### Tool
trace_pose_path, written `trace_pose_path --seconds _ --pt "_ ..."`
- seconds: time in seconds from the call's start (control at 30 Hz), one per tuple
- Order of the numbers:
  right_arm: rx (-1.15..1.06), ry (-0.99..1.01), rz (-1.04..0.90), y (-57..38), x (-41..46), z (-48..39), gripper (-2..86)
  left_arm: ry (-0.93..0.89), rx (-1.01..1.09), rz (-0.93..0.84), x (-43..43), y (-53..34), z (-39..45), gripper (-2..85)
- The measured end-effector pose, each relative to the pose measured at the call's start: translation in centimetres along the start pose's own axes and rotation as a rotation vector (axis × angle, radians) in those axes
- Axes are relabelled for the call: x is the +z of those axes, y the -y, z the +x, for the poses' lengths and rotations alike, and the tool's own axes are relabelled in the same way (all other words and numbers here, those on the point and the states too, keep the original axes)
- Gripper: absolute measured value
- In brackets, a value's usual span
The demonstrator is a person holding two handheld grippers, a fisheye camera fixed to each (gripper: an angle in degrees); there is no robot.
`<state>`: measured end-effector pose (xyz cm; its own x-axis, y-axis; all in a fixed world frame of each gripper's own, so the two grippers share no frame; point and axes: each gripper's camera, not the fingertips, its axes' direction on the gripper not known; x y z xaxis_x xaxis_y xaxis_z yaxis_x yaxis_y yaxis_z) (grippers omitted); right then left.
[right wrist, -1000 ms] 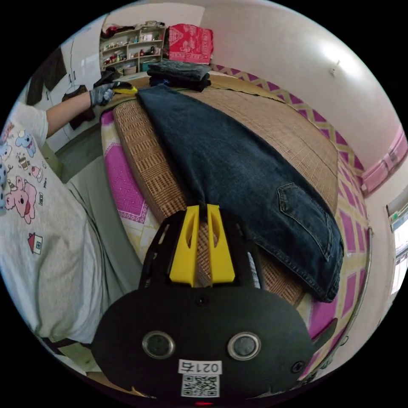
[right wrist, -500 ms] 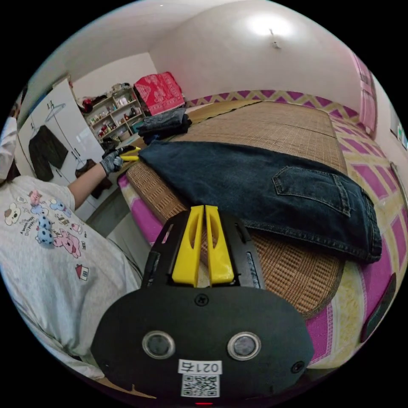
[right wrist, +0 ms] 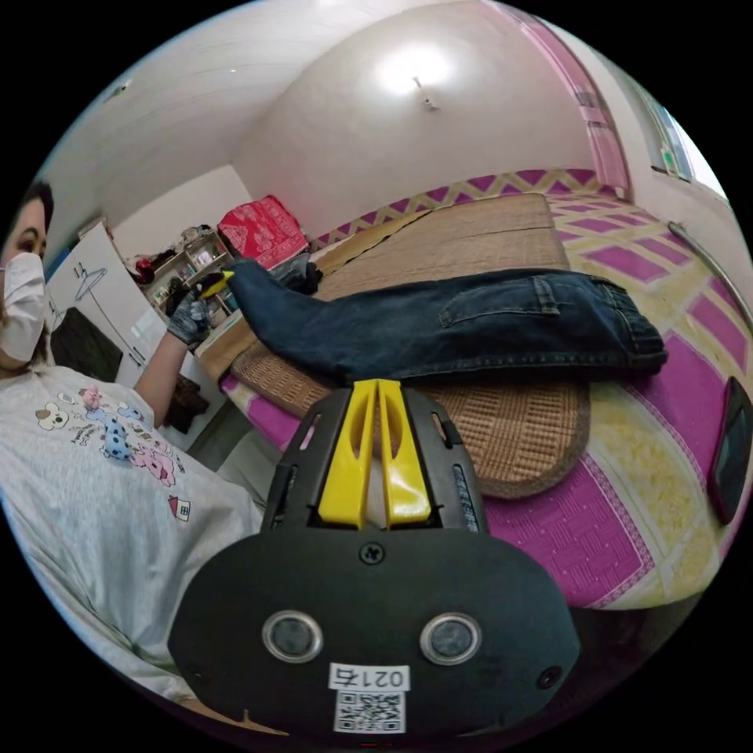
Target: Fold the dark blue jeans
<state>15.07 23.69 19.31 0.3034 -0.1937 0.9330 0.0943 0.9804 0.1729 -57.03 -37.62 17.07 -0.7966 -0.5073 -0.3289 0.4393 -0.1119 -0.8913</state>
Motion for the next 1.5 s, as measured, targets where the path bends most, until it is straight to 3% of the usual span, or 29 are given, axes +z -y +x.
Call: trace_pose_path --seconds 0.13,0.23,0.33,0.4,0.57,0.7,0.77,0.9,0.97,1.07,1.3,1.5 --pt "0.018 0.012 0.035 -1.5 -1.4 1.4 -0.6 -0.037 0.265 -0.126 10.5 -3.3 13.2 -0.9" --pt "0.024 0.026 0.043 -2.4 -2.2 2.2 -0.5 -0.057 0.319 -0.276 20.1 -7.7 18.3 -0.9" --pt "0.051 0.037 0.053 -3.4 -3.1 3.3 -0.5 -0.018 0.289 -0.518 30.1 -13.7 19.2 -0.9" --pt "0.073 0.052 0.057 -4.0 -3.7 4.1 -0.5 -0.057 0.242 -0.566 32.6 -16.3 18.8 -0.9" --pt "0.123 0.024 0.087 -5.2 -5.3 6.2 0.0 -0.035 0.346 -0.416 31.4 -16.8 23.0 -0.8" --pt "0.215 -0.027 0.143 -4.7 -6.3 8.2 2.3 -0.005 0.365 -0.56 35.9 -20.0 23.7 0.0" --pt "0.343 -0.042 0.218 -4.2 -7.4 10.3 6.6 -0.066 0.311 -0.559 36.3 -20.5 23.2 1.3" --pt "0.618 0.064 0.35 -4.2 -8.8 15.4 11.1 -0.193 0.403 -0.467 34.2 -21.4 24.2 3.7" --pt "0.733 0.156 0.377 -3.6 -8.4 18.3 14.0 -0.259 0.43 -0.441 33.1 -21.9 24.3 3.1" --pt "0.818 0.133 0.399 -2.1 -7.7 20.3 15.9 -0.302 0.44 -0.412 31.2 -22.5 24.1 0.6" --pt "0.902 0.182 0.443 1.7 -5.3 22.5 15.6 -0.327 0.304 -0.35 26.9 -23.2 20.3 -0.9" --pt "0.969 0.238 0.442 4.7 -2.3 23.6 8.1 -0.315 0.243 -0.326 24.5 -24.2 17.9 -0.9"
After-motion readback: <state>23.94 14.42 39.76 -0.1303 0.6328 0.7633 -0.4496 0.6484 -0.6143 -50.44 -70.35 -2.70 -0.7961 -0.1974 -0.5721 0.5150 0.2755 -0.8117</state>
